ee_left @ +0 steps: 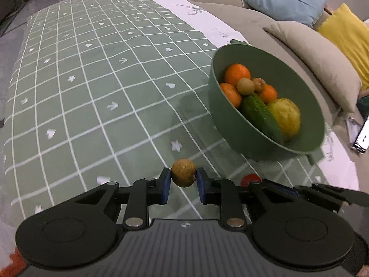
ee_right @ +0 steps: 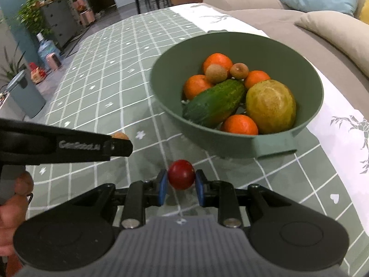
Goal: Organize fruits
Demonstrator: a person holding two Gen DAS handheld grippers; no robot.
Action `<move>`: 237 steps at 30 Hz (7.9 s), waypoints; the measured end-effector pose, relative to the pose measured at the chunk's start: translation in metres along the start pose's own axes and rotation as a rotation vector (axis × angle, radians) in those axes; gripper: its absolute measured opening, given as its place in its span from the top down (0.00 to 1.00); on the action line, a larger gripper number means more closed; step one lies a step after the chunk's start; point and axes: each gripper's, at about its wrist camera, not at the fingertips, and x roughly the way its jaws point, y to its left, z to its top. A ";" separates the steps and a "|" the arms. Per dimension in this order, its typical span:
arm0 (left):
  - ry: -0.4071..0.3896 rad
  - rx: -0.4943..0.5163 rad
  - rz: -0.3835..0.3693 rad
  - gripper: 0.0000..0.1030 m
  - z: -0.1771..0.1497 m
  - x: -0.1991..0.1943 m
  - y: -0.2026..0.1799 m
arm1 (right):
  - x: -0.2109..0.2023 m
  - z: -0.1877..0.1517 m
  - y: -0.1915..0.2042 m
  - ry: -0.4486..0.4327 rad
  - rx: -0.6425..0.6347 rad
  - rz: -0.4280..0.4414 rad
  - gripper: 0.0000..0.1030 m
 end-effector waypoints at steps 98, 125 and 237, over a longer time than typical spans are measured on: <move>-0.063 0.153 0.049 0.51 0.083 -0.042 -0.046 | -0.009 0.125 -0.052 0.027 -0.273 -0.025 0.44; -0.419 0.176 0.175 0.20 0.008 -0.148 -0.054 | -0.165 0.040 -0.001 -0.334 -0.176 -0.053 0.10; -0.290 0.086 0.275 0.15 -0.058 -0.100 -0.052 | -0.135 -0.041 -0.001 -0.380 -0.161 -0.139 0.05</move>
